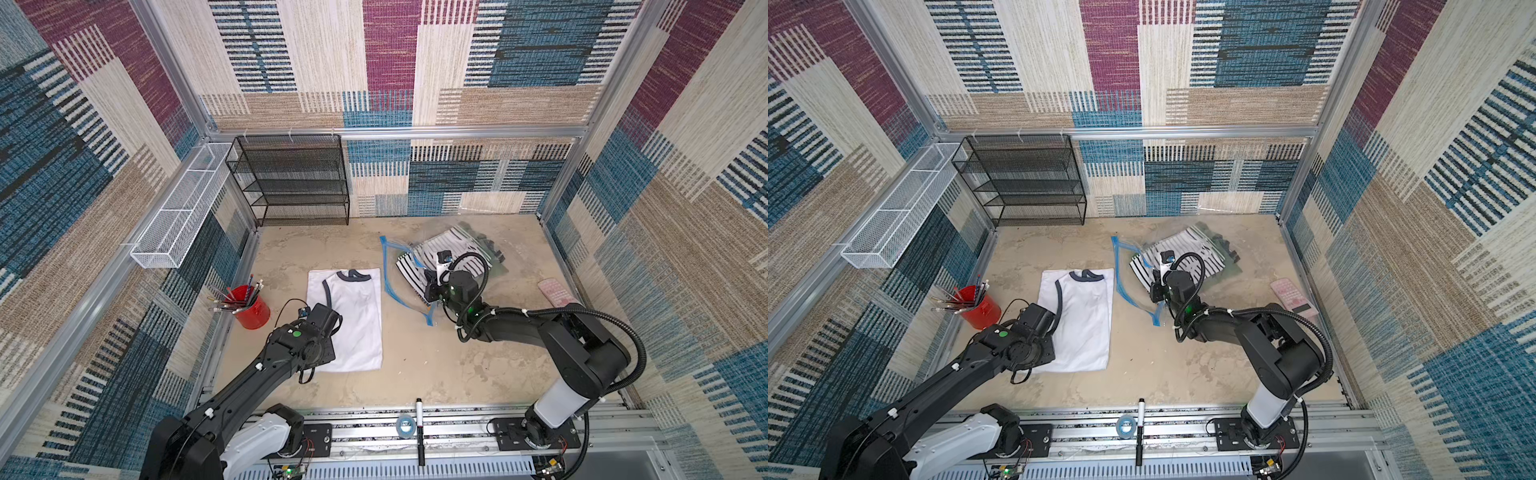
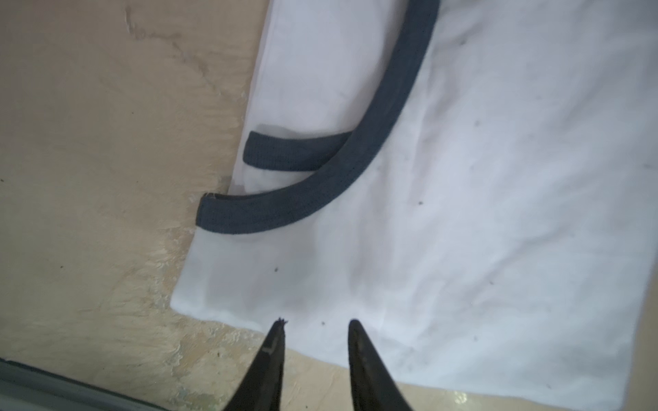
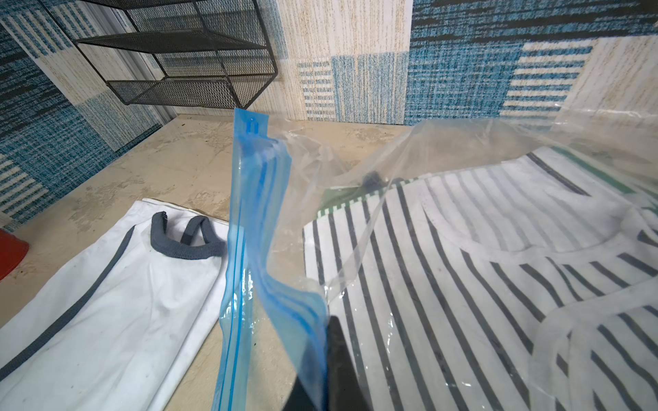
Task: Take the tank top out of the vacuum bag
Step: Adjust the tank top at the center of the board.
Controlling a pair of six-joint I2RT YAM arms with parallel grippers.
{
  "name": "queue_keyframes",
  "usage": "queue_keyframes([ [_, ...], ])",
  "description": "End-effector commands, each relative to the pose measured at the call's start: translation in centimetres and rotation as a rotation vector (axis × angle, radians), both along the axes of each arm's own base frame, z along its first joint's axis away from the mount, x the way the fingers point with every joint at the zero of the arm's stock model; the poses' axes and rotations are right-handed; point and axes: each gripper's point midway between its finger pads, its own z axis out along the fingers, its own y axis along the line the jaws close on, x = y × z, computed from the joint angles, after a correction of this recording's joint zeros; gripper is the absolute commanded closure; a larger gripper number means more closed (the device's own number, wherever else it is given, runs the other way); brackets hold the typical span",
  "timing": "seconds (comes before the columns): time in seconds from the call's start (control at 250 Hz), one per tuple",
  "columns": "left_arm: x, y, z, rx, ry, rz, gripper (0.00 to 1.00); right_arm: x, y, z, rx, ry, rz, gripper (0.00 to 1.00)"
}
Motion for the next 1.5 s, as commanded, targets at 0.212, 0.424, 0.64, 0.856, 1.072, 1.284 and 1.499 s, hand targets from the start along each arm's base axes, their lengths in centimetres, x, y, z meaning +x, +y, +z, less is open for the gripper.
queue_keyframes([
  [0.212, -0.5, 1.0, -4.1, -0.001, 0.092, 0.117, 0.62, 0.2, 0.2, 1.0, 0.017, -0.027, 0.005, 1.00],
  [0.424, 3.0, -2.6, 1.4, -0.174, -0.069, -0.016, 0.59, 0.4, 0.2, 0.6, 0.009, -0.020, 0.002, 1.00],
  [0.64, 10.4, -5.4, 6.1, -0.161, -0.176, -0.152, 0.48, 0.2, 0.4, 1.1, 0.024, -0.023, 0.015, 1.00],
  [0.856, 20.2, -8.5, 4.2, -0.083, -0.135, -0.217, 0.58, 0.3, 0.2, 0.8, 0.015, -0.019, 0.008, 1.00],
  [1.072, 24.8, -9.3, 0.7, -0.015, -0.054, -0.203, 0.64, 0.3, 0.1, 1.0, 0.019, -0.023, 0.005, 1.00],
  [1.284, 26.9, -9.8, -1.5, -0.012, -0.040, -0.194, 0.65, 0.3, 0.0, 0.9, 0.018, -0.022, 0.005, 1.00],
  [1.499, 28.1, -10.9, -2.6, -0.063, -0.046, -0.230, 0.63, 0.3, -0.1, 0.9, 0.014, -0.023, 0.003, 1.00],
])
